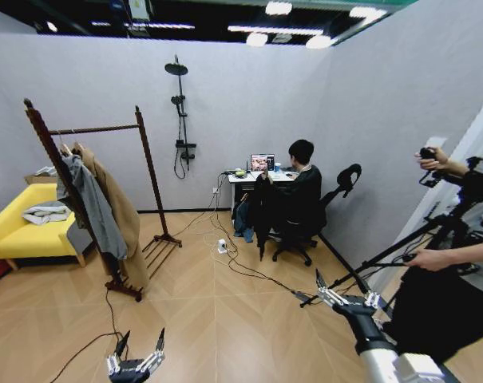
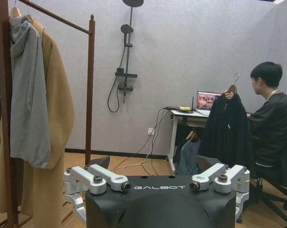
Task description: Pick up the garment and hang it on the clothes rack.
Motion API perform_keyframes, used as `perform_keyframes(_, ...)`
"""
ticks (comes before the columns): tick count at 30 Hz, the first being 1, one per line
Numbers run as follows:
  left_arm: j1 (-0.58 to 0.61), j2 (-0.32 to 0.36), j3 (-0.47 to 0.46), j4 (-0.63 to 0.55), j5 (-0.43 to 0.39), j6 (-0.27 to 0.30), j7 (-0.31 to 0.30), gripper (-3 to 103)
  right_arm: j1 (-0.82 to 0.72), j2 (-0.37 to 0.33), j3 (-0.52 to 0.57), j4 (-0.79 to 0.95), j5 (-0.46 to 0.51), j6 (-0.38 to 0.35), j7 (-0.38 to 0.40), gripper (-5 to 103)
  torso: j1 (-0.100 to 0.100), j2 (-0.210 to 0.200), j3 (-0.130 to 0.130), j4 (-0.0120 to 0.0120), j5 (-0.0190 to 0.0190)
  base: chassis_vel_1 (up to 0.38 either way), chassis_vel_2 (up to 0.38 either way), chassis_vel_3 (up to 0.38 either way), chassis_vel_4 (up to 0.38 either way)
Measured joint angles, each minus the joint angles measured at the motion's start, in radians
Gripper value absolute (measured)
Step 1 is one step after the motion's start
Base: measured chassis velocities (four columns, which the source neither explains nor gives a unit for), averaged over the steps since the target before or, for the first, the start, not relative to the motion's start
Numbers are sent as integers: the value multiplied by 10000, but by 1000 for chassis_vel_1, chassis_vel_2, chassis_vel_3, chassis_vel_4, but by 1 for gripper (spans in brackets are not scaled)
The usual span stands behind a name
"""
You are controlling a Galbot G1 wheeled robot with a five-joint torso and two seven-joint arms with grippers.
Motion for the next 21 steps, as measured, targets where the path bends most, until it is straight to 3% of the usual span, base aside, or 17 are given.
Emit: perform_keyframes(21, 0, 0, 0, 0, 0, 0, 0, 100, 193, -201, 120, 24, 275, -335, 119, 100, -3, 2, -1, -1, 1, -5, 4, 8, -5)
